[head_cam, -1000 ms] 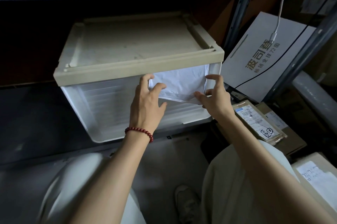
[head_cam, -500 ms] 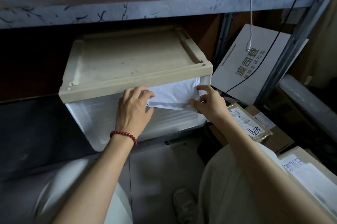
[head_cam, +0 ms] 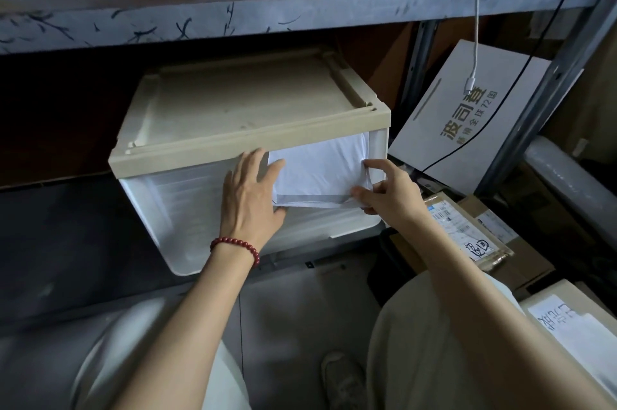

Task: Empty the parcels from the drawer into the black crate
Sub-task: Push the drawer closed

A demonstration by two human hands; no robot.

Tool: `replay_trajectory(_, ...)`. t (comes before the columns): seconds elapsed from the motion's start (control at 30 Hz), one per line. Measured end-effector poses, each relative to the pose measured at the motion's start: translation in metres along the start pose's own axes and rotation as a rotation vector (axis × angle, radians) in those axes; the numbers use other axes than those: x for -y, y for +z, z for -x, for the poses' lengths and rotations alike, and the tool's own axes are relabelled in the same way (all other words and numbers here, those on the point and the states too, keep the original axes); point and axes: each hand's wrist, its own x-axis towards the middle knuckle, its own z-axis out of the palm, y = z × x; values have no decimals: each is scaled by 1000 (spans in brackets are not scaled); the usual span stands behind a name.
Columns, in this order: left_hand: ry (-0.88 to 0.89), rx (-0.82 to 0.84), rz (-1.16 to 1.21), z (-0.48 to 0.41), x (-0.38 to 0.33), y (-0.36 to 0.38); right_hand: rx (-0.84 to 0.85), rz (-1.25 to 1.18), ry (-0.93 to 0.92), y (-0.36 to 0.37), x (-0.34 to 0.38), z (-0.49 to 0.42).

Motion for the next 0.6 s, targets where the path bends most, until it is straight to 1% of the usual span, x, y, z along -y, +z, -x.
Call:
replay_trajectory(0.1, -18, 30, 14, -1, 1, 0, 16, -15, -11, -5, -8, 3)
replay_trajectory(0.2, -41, 120, 17, 1, -2, -3, 32, -53, -10, -10, -12, 10)
replay_trajectory(0.3, -21, 221, -10, 3, -3, -9, 47, -85, -21, -15, -15, 22)
replay_trajectory(0.47, 6, 267, 29, 10, -5, -17, 69, -169, -35, -25, -13, 40)
replay_trajectory(0.6, 25, 343, -9, 13, -7, -21, 82, -267, -29, -31, -10, 52)
